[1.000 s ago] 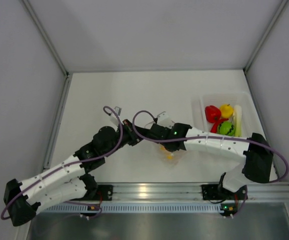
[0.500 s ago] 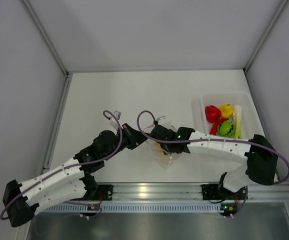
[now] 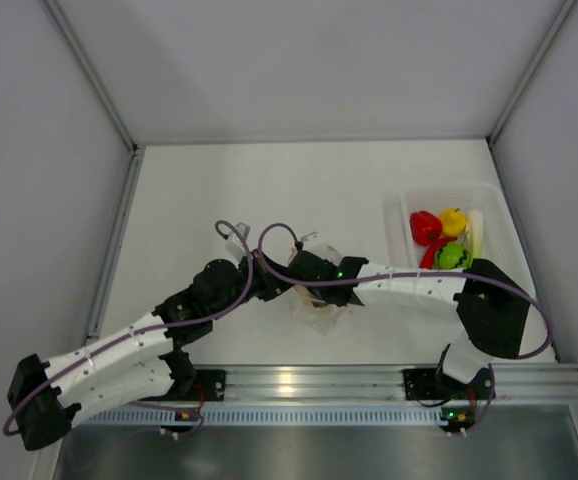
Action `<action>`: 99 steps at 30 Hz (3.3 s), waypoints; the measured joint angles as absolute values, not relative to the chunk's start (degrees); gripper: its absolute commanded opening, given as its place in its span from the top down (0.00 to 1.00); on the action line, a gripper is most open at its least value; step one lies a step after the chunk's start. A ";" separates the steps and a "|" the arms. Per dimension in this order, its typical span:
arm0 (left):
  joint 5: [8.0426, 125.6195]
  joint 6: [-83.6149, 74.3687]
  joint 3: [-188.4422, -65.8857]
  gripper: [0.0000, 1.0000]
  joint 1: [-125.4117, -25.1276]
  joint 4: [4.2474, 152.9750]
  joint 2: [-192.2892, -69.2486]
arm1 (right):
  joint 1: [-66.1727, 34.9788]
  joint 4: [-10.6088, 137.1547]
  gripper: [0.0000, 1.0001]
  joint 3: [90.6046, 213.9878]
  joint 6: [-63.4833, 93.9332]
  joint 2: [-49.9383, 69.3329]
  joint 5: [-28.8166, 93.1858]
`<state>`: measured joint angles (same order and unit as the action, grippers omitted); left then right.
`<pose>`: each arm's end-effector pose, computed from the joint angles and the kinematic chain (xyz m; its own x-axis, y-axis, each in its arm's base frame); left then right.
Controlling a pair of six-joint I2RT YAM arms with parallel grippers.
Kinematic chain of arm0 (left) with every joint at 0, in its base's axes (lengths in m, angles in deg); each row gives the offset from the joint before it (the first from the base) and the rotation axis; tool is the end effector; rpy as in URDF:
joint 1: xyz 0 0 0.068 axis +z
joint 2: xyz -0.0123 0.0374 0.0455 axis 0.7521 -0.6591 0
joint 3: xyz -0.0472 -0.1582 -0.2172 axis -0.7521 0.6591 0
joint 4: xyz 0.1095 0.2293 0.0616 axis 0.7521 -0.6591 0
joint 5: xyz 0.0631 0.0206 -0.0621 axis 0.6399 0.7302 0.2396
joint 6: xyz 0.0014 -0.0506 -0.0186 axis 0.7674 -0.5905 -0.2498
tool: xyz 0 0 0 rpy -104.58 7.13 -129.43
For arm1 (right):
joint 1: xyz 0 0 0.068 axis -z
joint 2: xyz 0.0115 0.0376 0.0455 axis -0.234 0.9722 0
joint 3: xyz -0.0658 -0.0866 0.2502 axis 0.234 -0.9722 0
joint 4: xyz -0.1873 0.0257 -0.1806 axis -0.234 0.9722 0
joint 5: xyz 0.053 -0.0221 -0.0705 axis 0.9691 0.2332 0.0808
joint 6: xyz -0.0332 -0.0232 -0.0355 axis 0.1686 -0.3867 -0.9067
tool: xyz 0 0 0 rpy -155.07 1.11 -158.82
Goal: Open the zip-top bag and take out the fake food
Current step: Pick up the fake fruit from the zipper food storage bag.
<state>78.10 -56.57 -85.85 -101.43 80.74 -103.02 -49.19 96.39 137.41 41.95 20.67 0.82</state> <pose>0.1234 -0.1587 0.2715 -0.7417 -0.5016 -0.4453 0.2219 0.4430 -0.8686 0.1571 0.2735 0.2048 -0.7528 -0.3562 -0.5536 -0.3837 0.9207 -0.0707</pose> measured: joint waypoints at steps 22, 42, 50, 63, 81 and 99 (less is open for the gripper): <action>74.36 -53.99 -85.04 1.00 -101.41 79.08 -102.89 | -45.01 85.27 0.37 141.24 32.64 29.17 11.18; 72.20 -51.41 -84.67 1.00 -101.37 79.03 -103.28 | -43.44 75.63 0.30 144.32 26.54 36.60 17.98; 71.15 -50.91 -84.18 1.00 -101.33 79.18 -103.17 | -43.44 67.91 0.39 144.43 25.95 37.65 18.48; 70.93 -48.24 -83.79 1.00 -101.30 79.53 -101.91 | -43.46 66.49 0.49 143.40 26.48 37.56 11.86; 71.45 -43.76 -85.76 1.00 -102.29 80.04 -99.77 | -40.88 94.47 0.47 128.39 35.87 9.78 -1.26; 71.02 -41.31 -87.07 1.00 -102.11 81.63 -105.16 | -40.53 95.85 0.39 128.63 24.90 10.57 -0.32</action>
<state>71.02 -41.31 -87.07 -102.11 81.63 -105.16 -40.53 95.85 128.63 24.90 10.57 -0.32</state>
